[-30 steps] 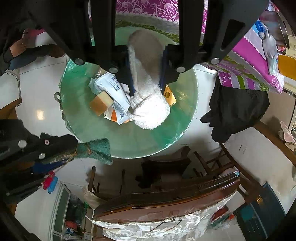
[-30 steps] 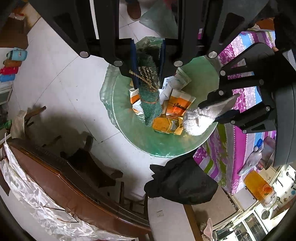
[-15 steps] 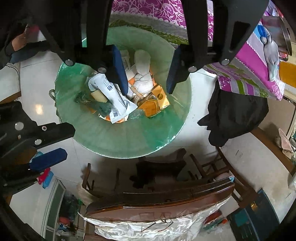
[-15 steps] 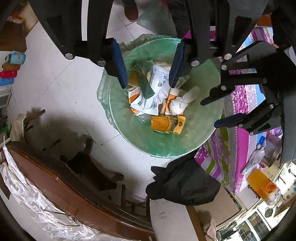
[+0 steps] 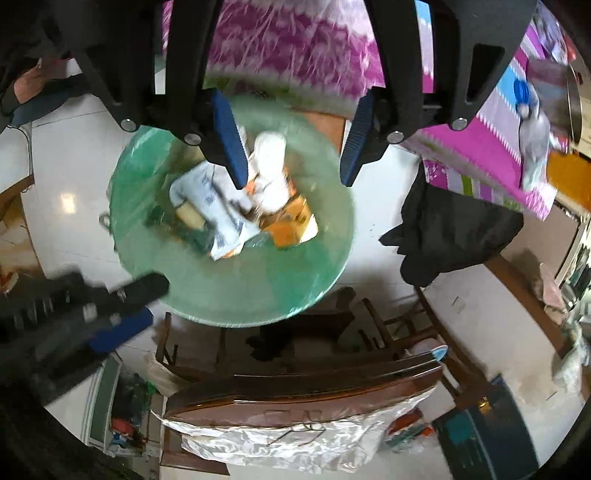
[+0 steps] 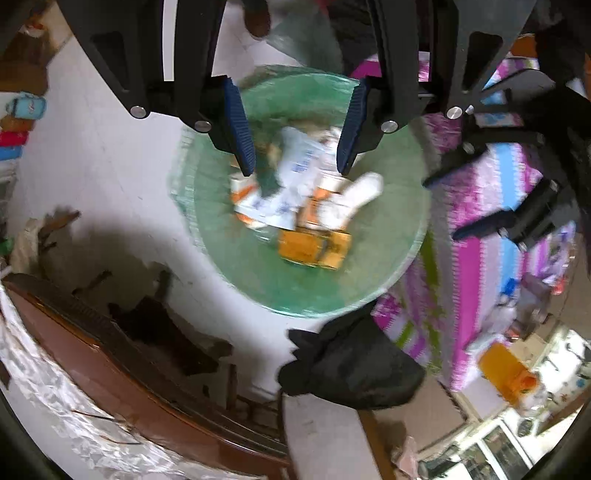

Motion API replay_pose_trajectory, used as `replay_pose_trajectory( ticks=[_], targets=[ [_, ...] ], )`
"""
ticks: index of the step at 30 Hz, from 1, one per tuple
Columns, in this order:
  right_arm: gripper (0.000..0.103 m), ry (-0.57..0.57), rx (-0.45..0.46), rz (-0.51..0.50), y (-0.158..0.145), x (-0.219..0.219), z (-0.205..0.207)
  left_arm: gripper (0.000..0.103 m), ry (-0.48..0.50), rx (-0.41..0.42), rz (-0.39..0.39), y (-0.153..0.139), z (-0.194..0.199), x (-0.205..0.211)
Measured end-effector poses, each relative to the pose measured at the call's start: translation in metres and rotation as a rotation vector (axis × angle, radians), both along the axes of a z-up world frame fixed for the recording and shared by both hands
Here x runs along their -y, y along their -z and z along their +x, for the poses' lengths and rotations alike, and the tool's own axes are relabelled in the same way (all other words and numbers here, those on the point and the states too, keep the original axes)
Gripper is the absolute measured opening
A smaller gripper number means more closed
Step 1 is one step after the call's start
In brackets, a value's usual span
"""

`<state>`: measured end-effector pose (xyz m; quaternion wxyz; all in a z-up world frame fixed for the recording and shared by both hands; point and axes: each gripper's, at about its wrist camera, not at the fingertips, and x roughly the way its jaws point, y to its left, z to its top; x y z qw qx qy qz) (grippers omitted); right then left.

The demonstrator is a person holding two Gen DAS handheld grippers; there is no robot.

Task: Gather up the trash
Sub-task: 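Move both open tools back over the table toward the remaining trash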

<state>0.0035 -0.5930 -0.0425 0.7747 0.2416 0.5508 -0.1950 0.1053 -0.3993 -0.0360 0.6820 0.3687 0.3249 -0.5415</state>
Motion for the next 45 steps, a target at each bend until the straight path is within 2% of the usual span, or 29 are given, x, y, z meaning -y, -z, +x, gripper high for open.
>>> replay_pose_trajectory(
  ticks=[7,10,11,16,21,27,28,29,31,35,39,44,45],
  targets=[
    [0.048,-0.137,0.179,-0.016,-0.009,-0.055,0.040,0.052,-0.129,0.014,-0.008,0.019,0.031,-0.075],
    [0.065,-0.219,0.261,-0.074,-0.014,-0.086,0.060,0.052,-0.201,-0.015,-0.020,0.024,0.050,-0.112],
    [0.065,-0.245,0.291,-0.077,-0.014,-0.097,0.068,0.052,-0.229,-0.018,-0.023,0.025,0.057,-0.125],
    [0.065,-0.373,0.345,-0.106,-0.010,-0.148,0.108,0.052,-0.337,-0.039,-0.039,0.027,0.088,-0.191],
    [0.067,-0.539,0.415,-0.089,0.000,-0.206,0.148,0.058,-0.429,-0.004,-0.074,0.022,0.109,-0.265],
    [0.080,-0.778,0.419,-0.101,0.017,-0.277,0.200,0.059,-0.581,0.086,-0.070,0.020,0.173,-0.362],
    [0.088,-0.832,0.418,-0.107,0.019,-0.290,0.209,0.059,-0.600,0.100,-0.073,0.019,0.185,-0.374],
    [0.094,-0.891,0.415,-0.122,0.021,-0.303,0.219,0.059,-0.608,0.108,-0.079,0.018,0.196,-0.385],
    [0.098,-1.017,0.403,-0.166,0.023,-0.330,0.241,0.065,-0.612,0.122,-0.085,0.016,0.217,-0.400],
    [0.098,-1.182,0.389,-0.209,0.028,-0.363,0.278,0.065,-0.582,0.143,-0.073,0.018,0.254,-0.410],
    [0.098,-1.288,0.349,-0.193,0.038,-0.378,0.317,0.065,-0.474,0.155,-0.084,0.021,0.267,-0.399],
    [0.098,-1.409,0.306,-0.238,0.053,-0.392,0.345,0.066,-0.404,0.151,-0.043,0.041,0.282,-0.388],
    [0.098,-1.421,0.304,-0.239,0.055,-0.391,0.347,0.067,-0.395,0.158,-0.062,0.040,0.283,-0.388]
  ],
)
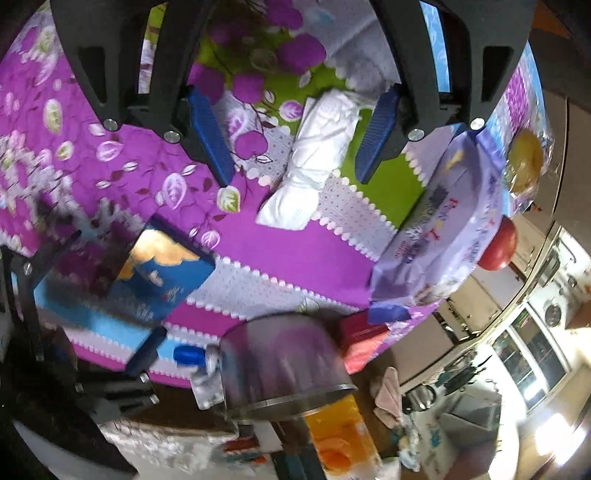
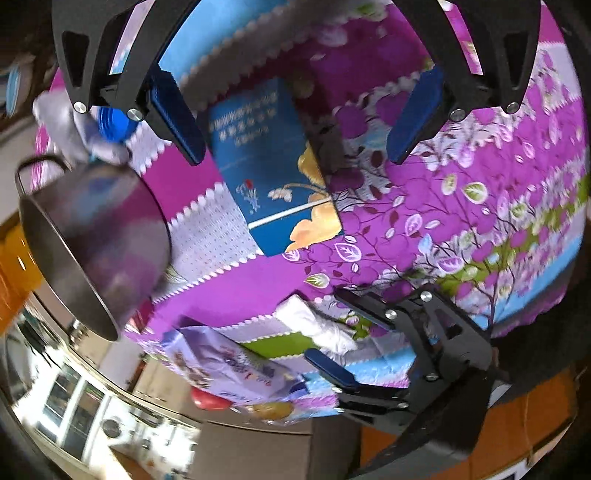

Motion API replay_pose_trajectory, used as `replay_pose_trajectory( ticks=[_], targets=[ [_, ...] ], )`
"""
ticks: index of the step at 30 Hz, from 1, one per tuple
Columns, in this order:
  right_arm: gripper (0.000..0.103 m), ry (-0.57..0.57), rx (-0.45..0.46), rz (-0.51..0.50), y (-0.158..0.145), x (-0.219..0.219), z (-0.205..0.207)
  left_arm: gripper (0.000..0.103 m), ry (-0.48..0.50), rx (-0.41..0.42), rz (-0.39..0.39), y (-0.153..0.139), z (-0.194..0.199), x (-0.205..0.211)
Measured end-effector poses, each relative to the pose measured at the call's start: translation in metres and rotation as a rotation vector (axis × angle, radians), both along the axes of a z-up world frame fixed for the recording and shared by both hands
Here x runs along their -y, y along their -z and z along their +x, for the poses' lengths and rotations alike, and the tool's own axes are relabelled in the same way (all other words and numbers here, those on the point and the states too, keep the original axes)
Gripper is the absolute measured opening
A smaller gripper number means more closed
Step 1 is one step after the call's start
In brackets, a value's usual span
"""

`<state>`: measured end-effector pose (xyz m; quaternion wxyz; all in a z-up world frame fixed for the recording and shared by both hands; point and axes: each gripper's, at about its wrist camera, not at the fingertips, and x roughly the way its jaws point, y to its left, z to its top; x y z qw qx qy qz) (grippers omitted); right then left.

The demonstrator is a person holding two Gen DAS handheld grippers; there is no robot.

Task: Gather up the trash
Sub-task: 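Move both open tools back over the table toward the remaining trash, then grasp the blue cigarette box with the right tool while the left tool grasps a white mask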

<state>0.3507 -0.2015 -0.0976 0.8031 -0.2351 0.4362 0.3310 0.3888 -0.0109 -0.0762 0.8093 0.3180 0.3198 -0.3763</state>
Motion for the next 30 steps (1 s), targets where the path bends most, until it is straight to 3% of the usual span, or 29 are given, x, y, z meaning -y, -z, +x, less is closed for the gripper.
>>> replay_pose_trajectory(
  ticks=[6,8,10,12,13,14,17,23,26,30],
  targets=[
    [0.098,-0.027,-0.061,0.027,0.009,0.005,0.019,0.062,0.037,-0.027,-0.021,0.001,0.006,0.001],
    [0.096,-0.032,-0.096,0.047,0.013,0.010,0.024,0.053,0.050,-0.038,-0.027,0.001,0.006,0.001],
    [0.094,-0.023,-0.096,0.083,0.012,0.016,0.025,0.034,0.034,-0.023,-0.028,0.003,0.006,0.001],
    [0.087,-0.004,-0.071,0.095,0.012,0.019,0.023,0.029,0.018,-0.022,-0.033,0.004,0.006,0.000],
    [0.072,0.007,-0.056,0.109,0.011,0.022,0.019,0.026,0.010,-0.020,-0.035,0.004,0.004,0.000],
    [0.065,0.023,-0.044,0.123,0.009,0.025,0.017,0.025,0.005,-0.015,-0.034,0.005,0.002,-0.001],
    [0.062,0.088,-0.039,0.149,0.009,0.031,0.004,0.023,-0.021,0.007,-0.024,0.004,-0.009,-0.001],
    [0.060,0.240,-0.049,0.153,0.005,0.026,-0.025,0.022,-0.196,0.006,-0.069,-0.009,-0.033,-0.007],
    [0.059,0.359,-0.106,0.167,0.003,0.030,-0.048,0.022,-0.284,-0.015,-0.069,-0.015,-0.051,-0.010],
    [0.059,0.421,-0.139,0.194,-0.003,0.029,-0.085,0.022,-0.367,0.005,-0.067,-0.027,-0.089,-0.012]
  ],
)
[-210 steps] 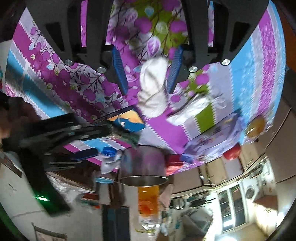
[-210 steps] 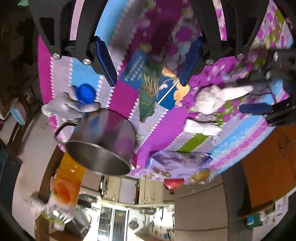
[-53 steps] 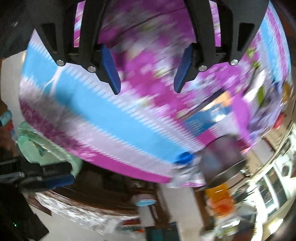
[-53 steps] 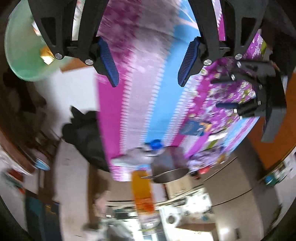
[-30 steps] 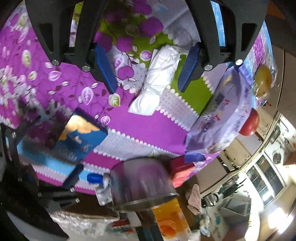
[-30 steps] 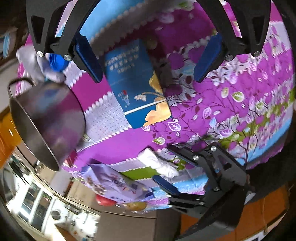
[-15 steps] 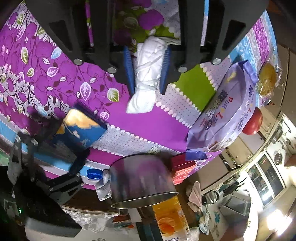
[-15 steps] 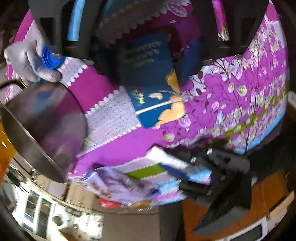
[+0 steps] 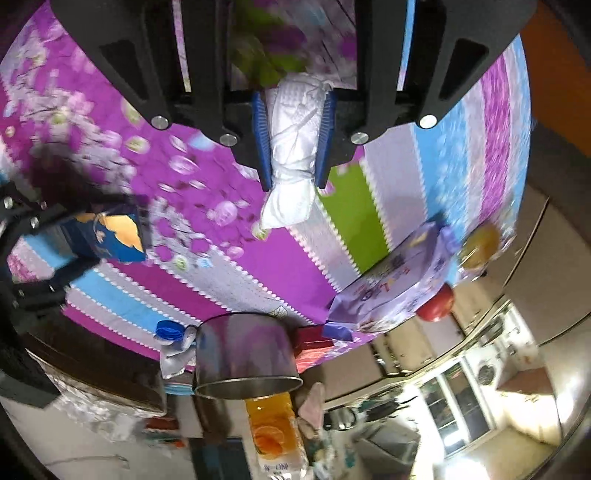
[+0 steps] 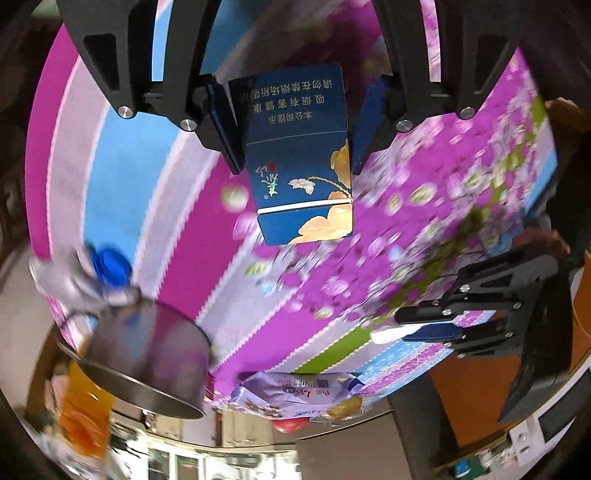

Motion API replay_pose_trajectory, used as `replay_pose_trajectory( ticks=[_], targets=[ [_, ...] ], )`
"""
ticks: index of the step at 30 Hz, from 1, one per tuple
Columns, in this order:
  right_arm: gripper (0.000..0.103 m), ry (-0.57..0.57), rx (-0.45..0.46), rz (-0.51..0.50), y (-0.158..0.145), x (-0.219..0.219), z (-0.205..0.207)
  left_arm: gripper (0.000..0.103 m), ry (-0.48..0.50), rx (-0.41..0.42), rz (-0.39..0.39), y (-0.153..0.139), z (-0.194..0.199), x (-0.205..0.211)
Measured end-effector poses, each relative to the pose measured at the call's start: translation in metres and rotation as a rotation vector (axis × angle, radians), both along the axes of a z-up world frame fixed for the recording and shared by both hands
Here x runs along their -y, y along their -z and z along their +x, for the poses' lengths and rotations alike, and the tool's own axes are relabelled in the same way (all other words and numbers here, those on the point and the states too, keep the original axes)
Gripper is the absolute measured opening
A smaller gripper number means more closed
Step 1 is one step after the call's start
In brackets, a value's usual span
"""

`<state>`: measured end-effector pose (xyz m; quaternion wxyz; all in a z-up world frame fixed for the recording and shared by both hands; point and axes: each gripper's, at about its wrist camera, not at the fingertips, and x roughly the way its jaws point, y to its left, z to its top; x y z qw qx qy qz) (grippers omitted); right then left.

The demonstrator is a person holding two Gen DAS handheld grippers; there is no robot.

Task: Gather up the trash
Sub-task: 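Grasp the blue cigarette box with the right tool while the left tool grasps a white mask, then carry the cigarette box and white mask over the green bin with both tools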

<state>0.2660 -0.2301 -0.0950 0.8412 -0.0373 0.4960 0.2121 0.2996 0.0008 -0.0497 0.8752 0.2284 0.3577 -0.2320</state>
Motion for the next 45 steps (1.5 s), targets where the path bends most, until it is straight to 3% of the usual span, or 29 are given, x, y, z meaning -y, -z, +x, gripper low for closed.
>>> replay_pose_trajectory(
  ticks=[3,6,11,16,24,31,45],
  targets=[
    [0.059,0.047,-0.021,0.047,-0.006,0.000,-0.025,0.022,-0.069,0.024,0.013,-0.008,-0.028,0.004],
    [0.059,0.069,-0.039,0.074,-0.010,-0.006,-0.046,0.022,-0.108,0.023,-0.024,-0.017,-0.052,0.006],
    [0.058,0.062,-0.023,0.073,-0.018,-0.018,-0.073,0.022,-0.113,0.008,-0.034,-0.020,-0.078,0.022],
    [0.058,0.064,0.011,0.088,-0.028,-0.018,-0.092,0.022,-0.098,-0.019,-0.020,-0.016,-0.085,0.041],
    [0.058,0.139,0.052,0.078,-0.041,0.009,-0.101,0.022,-0.083,0.007,0.017,-0.016,-0.085,0.073],
    [0.058,0.252,0.071,0.079,-0.056,0.057,-0.114,0.022,-0.026,0.021,0.021,-0.020,-0.081,0.117],
    [0.058,0.580,0.114,0.011,-0.081,0.190,-0.189,0.023,0.251,-0.020,-0.008,-0.034,-0.120,0.235]
  ],
)
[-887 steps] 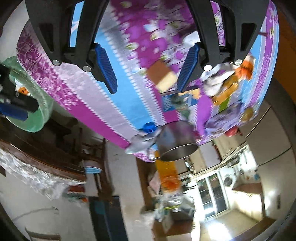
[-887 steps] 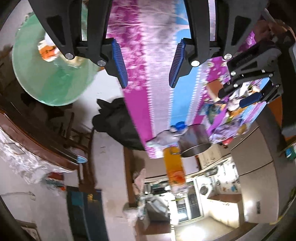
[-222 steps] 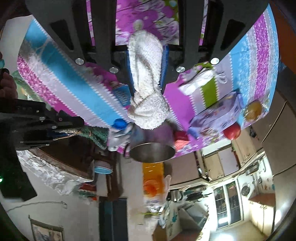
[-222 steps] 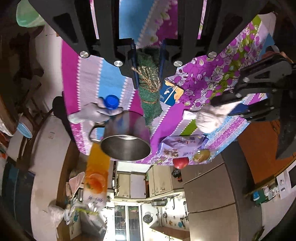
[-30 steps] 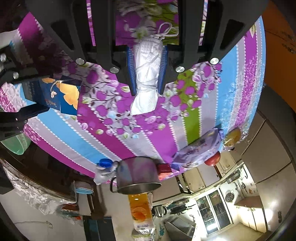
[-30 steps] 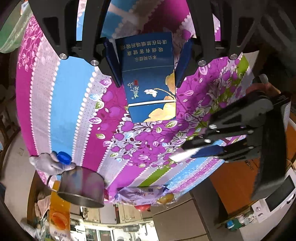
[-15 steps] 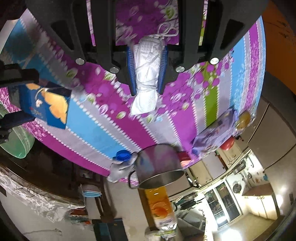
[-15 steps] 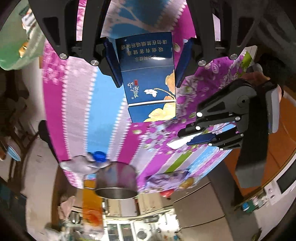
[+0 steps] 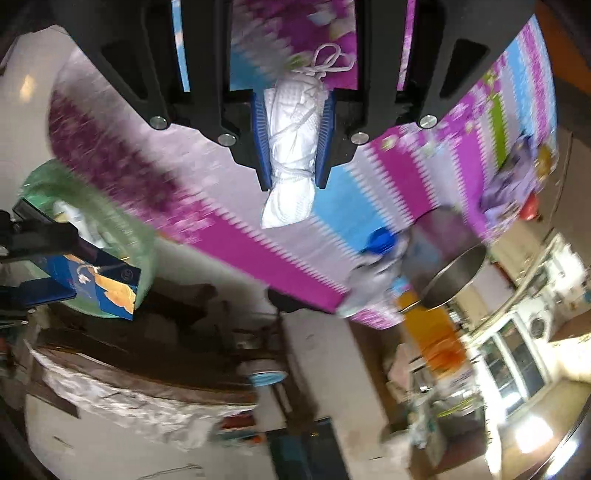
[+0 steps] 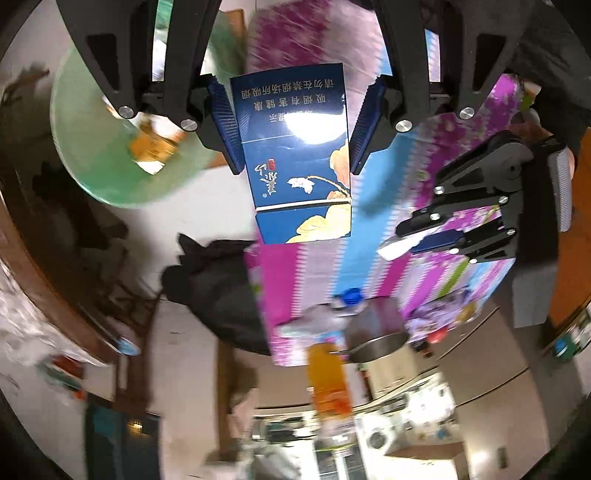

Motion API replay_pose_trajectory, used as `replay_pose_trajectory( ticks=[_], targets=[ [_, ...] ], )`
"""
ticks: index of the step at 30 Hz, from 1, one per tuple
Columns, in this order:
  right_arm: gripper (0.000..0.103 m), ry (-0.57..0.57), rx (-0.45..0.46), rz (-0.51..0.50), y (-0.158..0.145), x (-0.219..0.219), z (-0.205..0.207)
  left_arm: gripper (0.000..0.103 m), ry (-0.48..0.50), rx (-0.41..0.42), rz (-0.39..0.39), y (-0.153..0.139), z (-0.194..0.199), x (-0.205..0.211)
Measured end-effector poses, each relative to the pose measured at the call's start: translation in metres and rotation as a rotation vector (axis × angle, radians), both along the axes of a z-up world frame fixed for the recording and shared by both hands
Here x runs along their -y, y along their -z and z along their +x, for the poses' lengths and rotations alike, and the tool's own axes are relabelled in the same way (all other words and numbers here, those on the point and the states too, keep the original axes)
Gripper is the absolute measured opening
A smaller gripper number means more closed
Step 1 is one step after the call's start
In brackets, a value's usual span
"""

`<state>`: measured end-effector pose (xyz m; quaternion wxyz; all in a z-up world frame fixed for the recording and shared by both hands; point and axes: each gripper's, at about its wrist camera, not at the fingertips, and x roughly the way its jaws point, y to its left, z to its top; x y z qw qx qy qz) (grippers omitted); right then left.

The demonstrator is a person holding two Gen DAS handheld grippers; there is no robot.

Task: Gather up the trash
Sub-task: 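Carry the cigarette box and white mask over the green bin with both tools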

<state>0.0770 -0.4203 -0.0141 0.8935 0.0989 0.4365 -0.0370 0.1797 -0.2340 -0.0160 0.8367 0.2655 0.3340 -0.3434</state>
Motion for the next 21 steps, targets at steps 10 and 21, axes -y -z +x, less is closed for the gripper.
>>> replay_pose_trajectory(
  ticks=[10,21],
  targets=[
    [0.058,0.224,-0.098,-0.038,0.019,0.090,-0.057,0.023,0.215,-0.049,0.001,0.000,-0.027,0.092],
    [0.058,0.307,-0.169,-0.066,0.037,0.129,-0.088,0.023,0.395,-0.135,0.006,0.011,-0.056,0.172]
  ],
)
